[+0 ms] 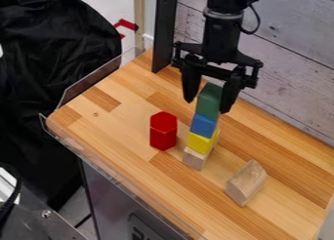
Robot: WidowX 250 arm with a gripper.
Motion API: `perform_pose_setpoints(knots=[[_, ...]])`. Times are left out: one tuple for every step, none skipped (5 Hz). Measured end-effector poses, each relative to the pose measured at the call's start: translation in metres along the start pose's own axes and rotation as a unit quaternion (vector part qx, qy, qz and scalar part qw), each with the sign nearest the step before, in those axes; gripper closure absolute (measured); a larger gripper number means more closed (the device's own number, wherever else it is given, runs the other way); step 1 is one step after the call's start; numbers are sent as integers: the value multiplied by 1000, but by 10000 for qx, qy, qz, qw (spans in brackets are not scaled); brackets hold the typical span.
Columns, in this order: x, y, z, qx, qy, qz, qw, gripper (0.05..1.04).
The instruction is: Place the green rectangular block on top of blue one
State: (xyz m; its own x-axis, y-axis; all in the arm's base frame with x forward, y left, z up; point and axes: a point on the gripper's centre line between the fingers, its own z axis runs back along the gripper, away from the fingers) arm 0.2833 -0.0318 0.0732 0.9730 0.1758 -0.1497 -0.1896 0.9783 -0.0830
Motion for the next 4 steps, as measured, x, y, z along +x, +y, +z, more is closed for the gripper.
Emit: perform_pose_setpoints(knots=[[-4,4,-2,-15,112,85,9999,77],[-9,8,12,-74,-56,205,9997,83],[-22,7,40,-226,-435,201,9986,83],[-38,13,66,-313,-802,207,9961,83]])
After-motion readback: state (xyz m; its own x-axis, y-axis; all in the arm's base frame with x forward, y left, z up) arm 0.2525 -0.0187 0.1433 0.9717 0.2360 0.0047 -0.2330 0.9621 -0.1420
